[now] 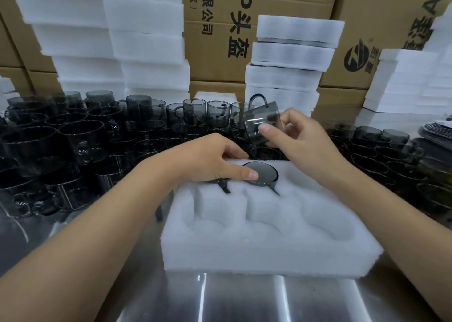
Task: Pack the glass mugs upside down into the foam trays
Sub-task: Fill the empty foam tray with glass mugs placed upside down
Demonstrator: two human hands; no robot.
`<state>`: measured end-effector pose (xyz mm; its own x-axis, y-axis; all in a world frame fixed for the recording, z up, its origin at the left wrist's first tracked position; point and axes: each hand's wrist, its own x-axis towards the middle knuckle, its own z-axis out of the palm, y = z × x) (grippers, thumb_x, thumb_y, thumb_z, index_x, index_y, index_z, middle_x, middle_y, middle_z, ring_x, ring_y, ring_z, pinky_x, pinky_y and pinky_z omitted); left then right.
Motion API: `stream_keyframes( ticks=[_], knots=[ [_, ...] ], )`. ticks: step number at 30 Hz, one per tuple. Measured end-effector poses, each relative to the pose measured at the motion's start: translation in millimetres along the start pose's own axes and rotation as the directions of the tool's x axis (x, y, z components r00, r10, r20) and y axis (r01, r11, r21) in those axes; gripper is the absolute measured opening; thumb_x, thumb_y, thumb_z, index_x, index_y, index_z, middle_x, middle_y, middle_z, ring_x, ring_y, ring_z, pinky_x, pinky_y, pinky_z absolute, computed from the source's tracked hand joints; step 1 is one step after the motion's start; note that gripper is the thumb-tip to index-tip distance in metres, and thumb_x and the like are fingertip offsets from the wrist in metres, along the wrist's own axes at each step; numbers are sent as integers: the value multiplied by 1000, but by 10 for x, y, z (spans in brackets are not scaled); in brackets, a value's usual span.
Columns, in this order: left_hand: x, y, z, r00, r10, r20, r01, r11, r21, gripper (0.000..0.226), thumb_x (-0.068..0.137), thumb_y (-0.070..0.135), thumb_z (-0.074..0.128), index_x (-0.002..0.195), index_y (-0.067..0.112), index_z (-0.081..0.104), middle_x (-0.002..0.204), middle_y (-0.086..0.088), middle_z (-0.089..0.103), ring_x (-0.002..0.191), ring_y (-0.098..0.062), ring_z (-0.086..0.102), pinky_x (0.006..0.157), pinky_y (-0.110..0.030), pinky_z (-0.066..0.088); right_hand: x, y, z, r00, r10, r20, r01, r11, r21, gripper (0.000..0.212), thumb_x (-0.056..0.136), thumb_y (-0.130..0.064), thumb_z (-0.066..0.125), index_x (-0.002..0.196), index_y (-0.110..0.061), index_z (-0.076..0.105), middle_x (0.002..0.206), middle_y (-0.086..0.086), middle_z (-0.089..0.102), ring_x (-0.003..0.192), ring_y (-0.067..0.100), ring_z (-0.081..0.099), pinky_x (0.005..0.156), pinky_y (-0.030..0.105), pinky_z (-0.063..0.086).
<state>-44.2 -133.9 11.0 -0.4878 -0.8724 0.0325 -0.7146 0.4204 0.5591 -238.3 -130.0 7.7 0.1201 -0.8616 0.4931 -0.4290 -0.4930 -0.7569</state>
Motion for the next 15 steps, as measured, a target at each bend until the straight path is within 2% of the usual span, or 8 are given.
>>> stream_keyframes(
  ticks=[2,4,5,7,8,11,13,15],
  knots=[
    [4,6,-5,1000,-15,-5,15,999,39,88,54,73,65,132,33,55,120,25,60,106,6,57,91,-13,42,-28,24,-20,999,7,32,-7,1000,0,44,67,-59,65,67,-21,42,62,3,52,65,29,51,82,54,49],
    [1,18,5,1000,-4,-30,4,1000,-9,102,47,74,63,139,32,47,123,22,59,110,5,56,98,-17,42,-33,60,-31,999,-8,42,6,998,57,35,73,-45,71,68,-26,42,74,-6,59,68,21,54,78,50,49],
    [-2,29,12,998,25,-59,-30,997,-75,95,49,71,66,136,36,49,119,19,62,108,5,58,99,-20,44,-30,79,-29,999,-24,40,20,996,89,33,77,-34,74,71,-27,42,90,-6,65,75,18,61,77,45,51],
    [3,53,25,984,91,-151,-123,968,-220,66,61,67,72,121,44,56,110,15,69,103,4,62,98,-23,46,-27,103,-22,998,-51,20,48,989,140,36,78,-16,75,81,-30,42,113,-5,62,88,14,68,85,40,52],
    [9,71,30,972,107,-210,-162,950,-268,54,68,66,70,116,45,58,106,15,71,102,3,63,97,-24,46,-29,106,-15,998,-64,11,62,985,160,41,77,-12,76,86,-32,41,117,-7,59,92,14,68,89,42,53],
    [52,124,72,930,65,-362,-214,896,-389,49,74,64,54,115,39,63,101,13,73,97,-6,68,94,-31,50,-27,120,-3,994,-112,-7,111,972,208,55,70,-11,77,99,-40,40,118,-11,52,102,18,64,90,44,54],
    [71,165,115,917,15,-400,-224,847,-481,34,83,62,47,99,39,66,96,12,74,89,-10,71,81,-30,56,-23,136,-5,990,-138,-10,137,972,192,62,68,-13,77,105,-47,40,118,-17,49,107,17,61,90,41,54],
    [80,187,140,919,-60,-390,-197,788,-584,33,91,61,42,89,39,66,90,13,75,84,-8,72,71,-25,56,-20,151,-11,986,-165,0,164,979,121,65,68,-14,77,109,-50,41,120,-19,47,109,13,59,91,38,53]
  ],
)
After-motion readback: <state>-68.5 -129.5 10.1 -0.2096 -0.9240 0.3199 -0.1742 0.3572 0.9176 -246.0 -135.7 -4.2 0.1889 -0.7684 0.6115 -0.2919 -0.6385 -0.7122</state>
